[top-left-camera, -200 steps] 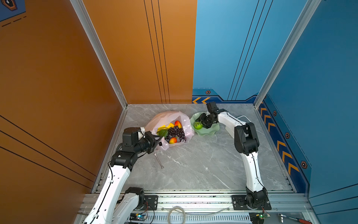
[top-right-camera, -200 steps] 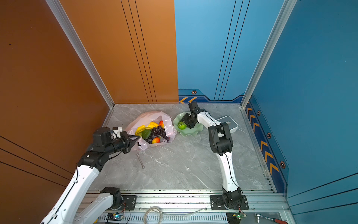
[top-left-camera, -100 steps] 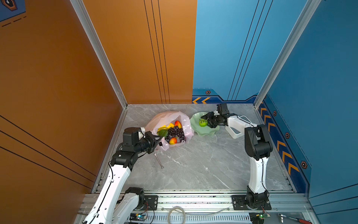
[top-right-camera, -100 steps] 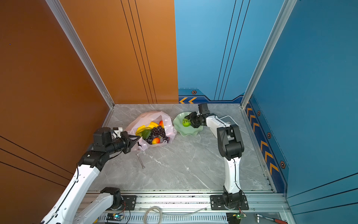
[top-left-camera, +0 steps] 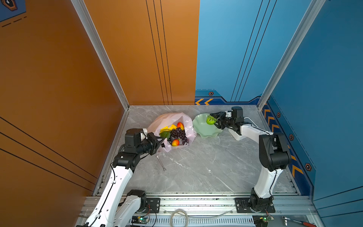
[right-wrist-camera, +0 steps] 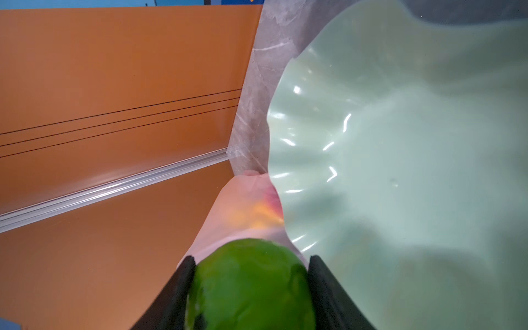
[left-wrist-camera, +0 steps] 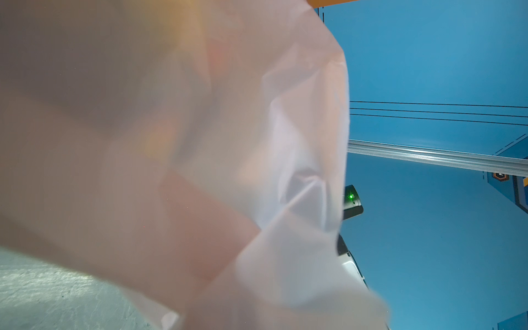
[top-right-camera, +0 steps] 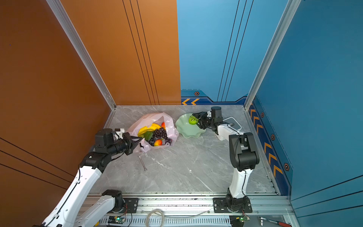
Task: Place the fruits into the plastic bag
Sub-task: 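Close the right gripper on the green fruit and lift it, then carry the green fruit into the pink bag held by the left gripper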
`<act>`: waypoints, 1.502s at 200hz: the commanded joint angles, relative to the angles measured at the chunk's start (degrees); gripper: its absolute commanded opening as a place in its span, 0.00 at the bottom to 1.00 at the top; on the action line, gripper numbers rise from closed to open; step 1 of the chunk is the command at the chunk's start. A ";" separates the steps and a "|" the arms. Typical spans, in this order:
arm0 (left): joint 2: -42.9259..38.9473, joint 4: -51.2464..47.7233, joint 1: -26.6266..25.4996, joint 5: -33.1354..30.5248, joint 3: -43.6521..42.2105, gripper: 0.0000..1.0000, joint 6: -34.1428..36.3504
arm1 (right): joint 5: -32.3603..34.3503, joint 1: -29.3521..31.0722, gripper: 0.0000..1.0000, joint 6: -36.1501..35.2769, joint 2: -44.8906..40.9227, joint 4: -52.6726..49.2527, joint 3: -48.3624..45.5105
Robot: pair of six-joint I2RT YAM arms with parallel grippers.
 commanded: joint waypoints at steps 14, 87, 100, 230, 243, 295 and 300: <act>-0.21 0.82 -0.15 0.60 -0.58 0.00 0.19 | -5.84 0.06 0.46 1.47 -7.13 2.41 -2.71; -0.29 1.17 -0.32 0.95 -1.15 0.00 0.47 | -9.95 11.68 0.47 0.96 -14.69 -2.49 -3.25; -0.26 1.28 -0.41 0.95 -1.24 0.00 0.47 | -8.91 15.22 0.47 -0.13 -14.54 -4.16 -2.47; 0.85 1.88 -0.85 2.00 0.64 0.00 0.21 | 18.50 34.19 0.46 -27.70 3.43 -29.21 23.19; 0.85 1.88 -0.94 2.00 0.85 0.00 0.01 | 22.76 34.88 0.46 -30.85 4.88 -30.30 24.87; 1.13 1.22 -1.37 1.76 2.24 0.00 -0.35 | 37.09 37.10 0.46 -38.33 9.63 -28.15 30.49; 1.11 0.97 -1.38 1.74 2.36 0.00 -0.19 | 38.62 37.47 0.46 -39.12 10.05 -27.74 30.92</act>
